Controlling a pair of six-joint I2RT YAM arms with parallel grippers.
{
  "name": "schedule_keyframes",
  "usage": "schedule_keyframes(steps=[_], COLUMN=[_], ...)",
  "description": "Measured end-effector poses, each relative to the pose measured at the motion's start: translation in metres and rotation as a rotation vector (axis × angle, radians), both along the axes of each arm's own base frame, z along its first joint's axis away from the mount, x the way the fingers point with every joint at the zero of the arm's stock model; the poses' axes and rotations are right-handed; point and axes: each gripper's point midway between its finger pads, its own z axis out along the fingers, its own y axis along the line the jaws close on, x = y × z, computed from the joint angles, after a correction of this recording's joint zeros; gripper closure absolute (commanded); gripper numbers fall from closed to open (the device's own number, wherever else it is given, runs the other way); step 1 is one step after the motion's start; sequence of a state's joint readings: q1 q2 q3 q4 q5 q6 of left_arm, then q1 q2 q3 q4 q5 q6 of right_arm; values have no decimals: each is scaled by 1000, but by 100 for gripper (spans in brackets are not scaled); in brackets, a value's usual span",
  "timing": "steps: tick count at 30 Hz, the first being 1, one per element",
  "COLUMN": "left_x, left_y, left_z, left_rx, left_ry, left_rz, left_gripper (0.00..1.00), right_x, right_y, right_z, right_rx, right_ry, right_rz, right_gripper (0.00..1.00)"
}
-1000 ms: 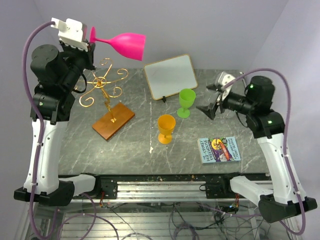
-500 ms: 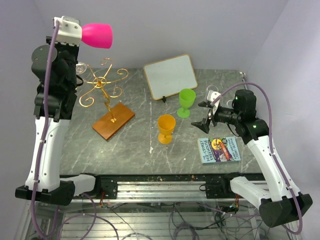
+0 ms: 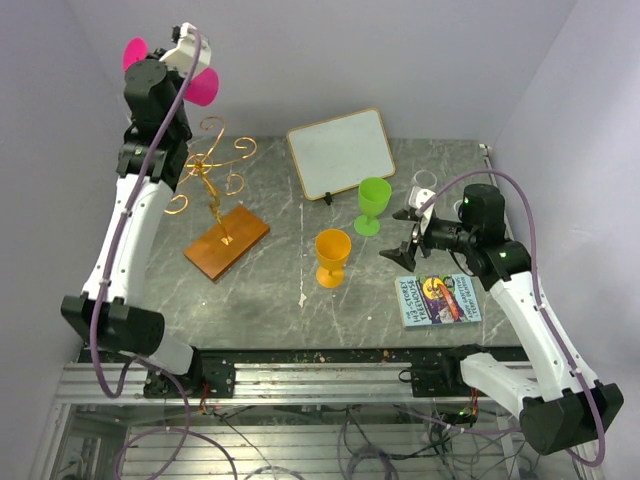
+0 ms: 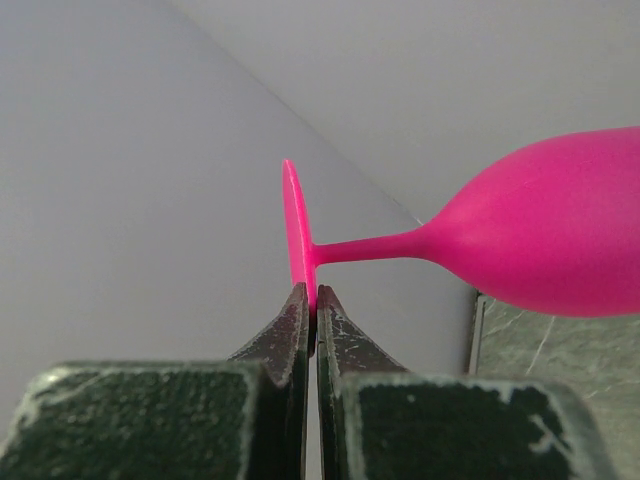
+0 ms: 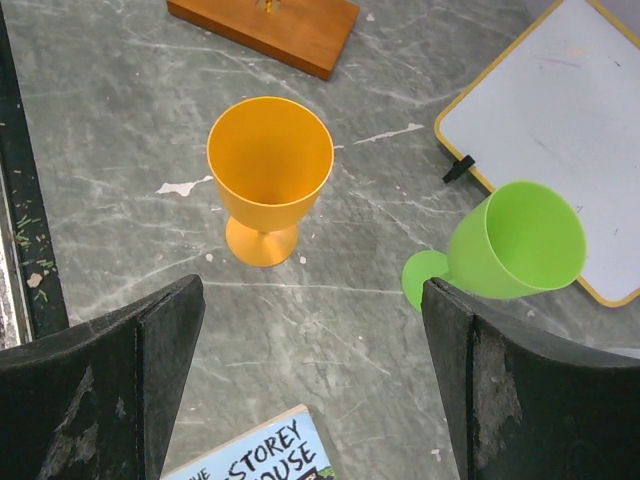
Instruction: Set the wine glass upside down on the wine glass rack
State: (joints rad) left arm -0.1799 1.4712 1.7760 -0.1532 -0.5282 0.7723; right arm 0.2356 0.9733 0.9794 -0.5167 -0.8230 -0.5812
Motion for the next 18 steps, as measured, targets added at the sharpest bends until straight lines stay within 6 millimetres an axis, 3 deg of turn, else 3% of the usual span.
schedule_keyframes(steps=[8, 18], left_x=[41, 52], left_y=[-4, -12], left_z=[-43, -64], left_rx=[173, 292], left_ry=[172, 281], left_rz=[13, -50], left_gripper=[93, 93], right_x=[0, -1], right_y=[3, 4], right_z=[-4, -6], right_rx=[-4, -7], right_ry=[9, 11], right_rz=[11, 13], right_gripper=[11, 11])
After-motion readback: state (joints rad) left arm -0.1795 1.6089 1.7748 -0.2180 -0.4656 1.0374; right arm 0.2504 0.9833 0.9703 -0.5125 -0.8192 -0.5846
